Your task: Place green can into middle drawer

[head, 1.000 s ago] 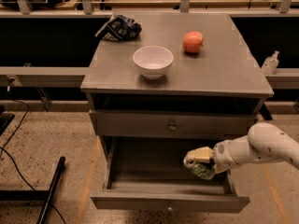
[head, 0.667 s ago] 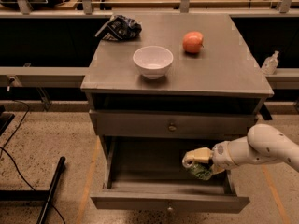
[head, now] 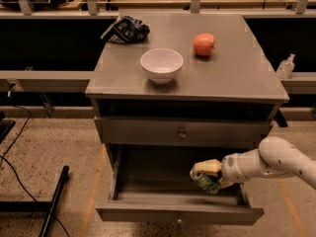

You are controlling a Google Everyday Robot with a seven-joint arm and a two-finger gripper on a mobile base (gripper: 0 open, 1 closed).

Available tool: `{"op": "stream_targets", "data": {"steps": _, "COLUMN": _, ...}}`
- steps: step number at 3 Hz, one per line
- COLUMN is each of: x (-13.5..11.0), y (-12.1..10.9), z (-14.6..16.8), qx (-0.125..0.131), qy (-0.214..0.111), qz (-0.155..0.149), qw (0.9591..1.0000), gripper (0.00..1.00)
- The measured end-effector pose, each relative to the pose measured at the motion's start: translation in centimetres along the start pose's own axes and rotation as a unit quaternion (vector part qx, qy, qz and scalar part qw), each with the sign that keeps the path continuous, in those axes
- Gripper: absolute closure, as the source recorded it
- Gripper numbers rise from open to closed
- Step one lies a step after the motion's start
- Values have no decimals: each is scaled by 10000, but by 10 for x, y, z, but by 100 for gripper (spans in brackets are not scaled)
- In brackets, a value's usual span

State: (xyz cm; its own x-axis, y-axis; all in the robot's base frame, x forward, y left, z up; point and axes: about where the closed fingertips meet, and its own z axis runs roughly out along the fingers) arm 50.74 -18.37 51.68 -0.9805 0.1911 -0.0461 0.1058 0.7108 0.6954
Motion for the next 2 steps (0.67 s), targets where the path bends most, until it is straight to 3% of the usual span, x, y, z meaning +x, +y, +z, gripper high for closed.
{"op": "stream_targets", "data": {"steps": 2, "x": -2, "y": -12, "z": 19, "qx": 92, "qy": -258, "qz": 332, "qw": 9991, "gripper": 100}}
